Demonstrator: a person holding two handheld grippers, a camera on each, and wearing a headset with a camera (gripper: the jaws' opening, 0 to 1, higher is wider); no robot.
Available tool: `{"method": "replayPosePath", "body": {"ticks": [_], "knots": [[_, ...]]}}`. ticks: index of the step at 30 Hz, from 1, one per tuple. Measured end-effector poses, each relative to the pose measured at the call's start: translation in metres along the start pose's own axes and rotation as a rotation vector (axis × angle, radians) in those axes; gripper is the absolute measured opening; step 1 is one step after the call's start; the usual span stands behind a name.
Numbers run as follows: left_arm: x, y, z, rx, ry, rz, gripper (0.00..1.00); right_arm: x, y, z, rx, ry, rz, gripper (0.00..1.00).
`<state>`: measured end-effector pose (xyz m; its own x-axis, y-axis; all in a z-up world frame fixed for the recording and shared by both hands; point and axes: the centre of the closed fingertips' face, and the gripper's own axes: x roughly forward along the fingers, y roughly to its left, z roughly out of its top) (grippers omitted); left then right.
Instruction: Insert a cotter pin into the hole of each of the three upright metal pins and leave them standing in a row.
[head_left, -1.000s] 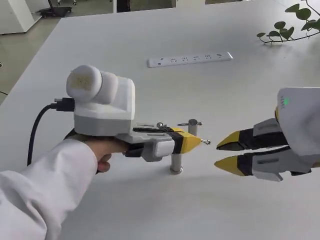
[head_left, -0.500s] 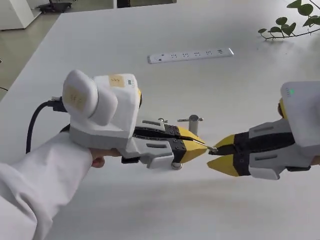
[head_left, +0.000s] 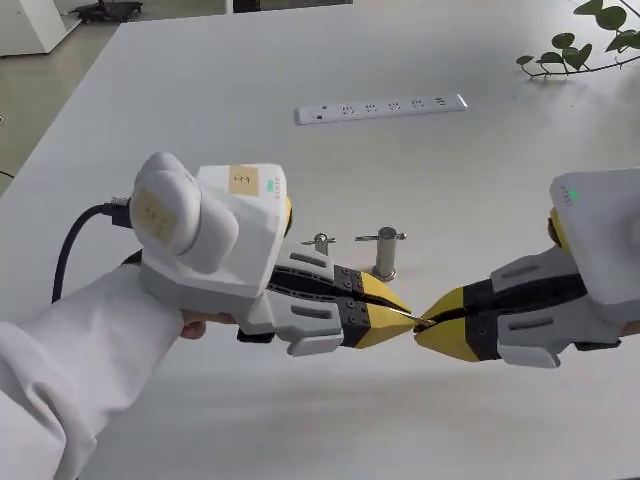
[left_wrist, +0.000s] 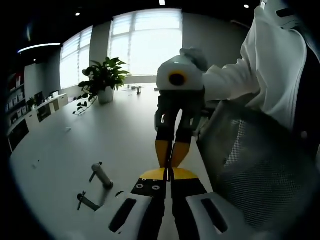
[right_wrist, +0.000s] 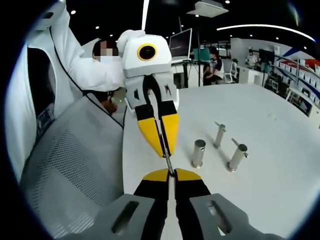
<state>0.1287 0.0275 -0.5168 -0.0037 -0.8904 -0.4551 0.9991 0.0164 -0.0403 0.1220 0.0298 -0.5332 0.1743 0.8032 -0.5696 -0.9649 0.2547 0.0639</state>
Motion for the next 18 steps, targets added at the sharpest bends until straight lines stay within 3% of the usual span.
{"method": "replayPosePath", "body": {"ticks": [6, 10, 12, 13, 15, 18], "knots": [[0.000, -0.002, -0.006, 0.004, 0.018, -0.001, 0.01, 0.002, 0.003, 0.002, -0.074, 0.038, 0.013, 0.00], [-0.001, 0.002, -0.006, -0.002, -0.008, 0.023, 0.01, 0.003, -0.001, 0.002, -0.086, 0.044, 0.010, 0.00], [-0.003, 0.012, -0.005, 0.009, -0.030, 0.082, 0.10, 0.004, -0.006, 0.002, -0.094, 0.052, -0.006, 0.00], [-0.005, 0.017, -0.006, 0.009, -0.033, 0.106, 0.20, 0.005, -0.010, 0.001, -0.094, 0.058, -0.018, 0.00], [-0.009, 0.030, -0.012, 0.001, -0.029, 0.173, 0.30, 0.005, -0.018, -0.002, -0.084, 0.075, -0.041, 0.00], [-0.014, 0.048, -0.025, -0.034, -0.012, 0.259, 0.31, 0.006, -0.027, -0.007, -0.093, 0.101, -0.062, 0.00]]}}
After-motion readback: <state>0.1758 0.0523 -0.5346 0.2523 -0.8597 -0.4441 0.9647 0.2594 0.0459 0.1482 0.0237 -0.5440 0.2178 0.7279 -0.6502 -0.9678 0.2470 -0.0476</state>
